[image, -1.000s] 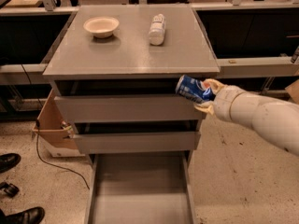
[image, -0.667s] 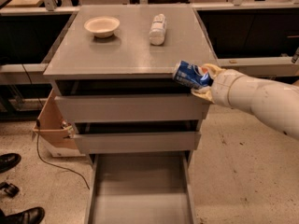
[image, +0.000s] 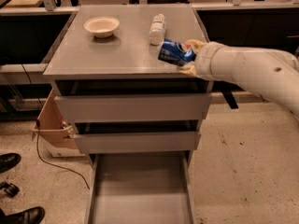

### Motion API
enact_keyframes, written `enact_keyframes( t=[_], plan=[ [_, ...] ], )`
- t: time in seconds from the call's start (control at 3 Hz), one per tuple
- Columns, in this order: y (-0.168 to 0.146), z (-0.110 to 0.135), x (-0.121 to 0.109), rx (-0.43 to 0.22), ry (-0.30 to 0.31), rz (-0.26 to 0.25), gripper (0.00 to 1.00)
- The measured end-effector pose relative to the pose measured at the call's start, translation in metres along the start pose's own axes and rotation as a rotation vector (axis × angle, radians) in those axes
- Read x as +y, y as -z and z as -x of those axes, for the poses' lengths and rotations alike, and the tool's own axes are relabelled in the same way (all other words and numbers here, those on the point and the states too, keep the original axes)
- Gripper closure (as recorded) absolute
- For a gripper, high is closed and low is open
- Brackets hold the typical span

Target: Pick pepsi can from bottom drawer and place on counter

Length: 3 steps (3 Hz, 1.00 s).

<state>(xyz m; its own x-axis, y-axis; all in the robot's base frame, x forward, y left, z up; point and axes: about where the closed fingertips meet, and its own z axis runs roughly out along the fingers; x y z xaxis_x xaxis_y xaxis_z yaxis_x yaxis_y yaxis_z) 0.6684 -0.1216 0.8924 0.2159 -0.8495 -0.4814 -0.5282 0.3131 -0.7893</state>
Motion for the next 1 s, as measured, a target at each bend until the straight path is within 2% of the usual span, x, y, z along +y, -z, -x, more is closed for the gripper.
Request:
enact_keyframes(
  t=[0.33,0.67,1.0],
  plan=[
    [-0.037,0.018,-0.017,-0.033,-0.002,0.026,1.0],
    [-0.074,0.032,-0.023,-0.09,-0.036,0.062,1.0],
    [-0.113,0.041,-0.016,-0.149,-0.084,0.108,0.81]
  ],
)
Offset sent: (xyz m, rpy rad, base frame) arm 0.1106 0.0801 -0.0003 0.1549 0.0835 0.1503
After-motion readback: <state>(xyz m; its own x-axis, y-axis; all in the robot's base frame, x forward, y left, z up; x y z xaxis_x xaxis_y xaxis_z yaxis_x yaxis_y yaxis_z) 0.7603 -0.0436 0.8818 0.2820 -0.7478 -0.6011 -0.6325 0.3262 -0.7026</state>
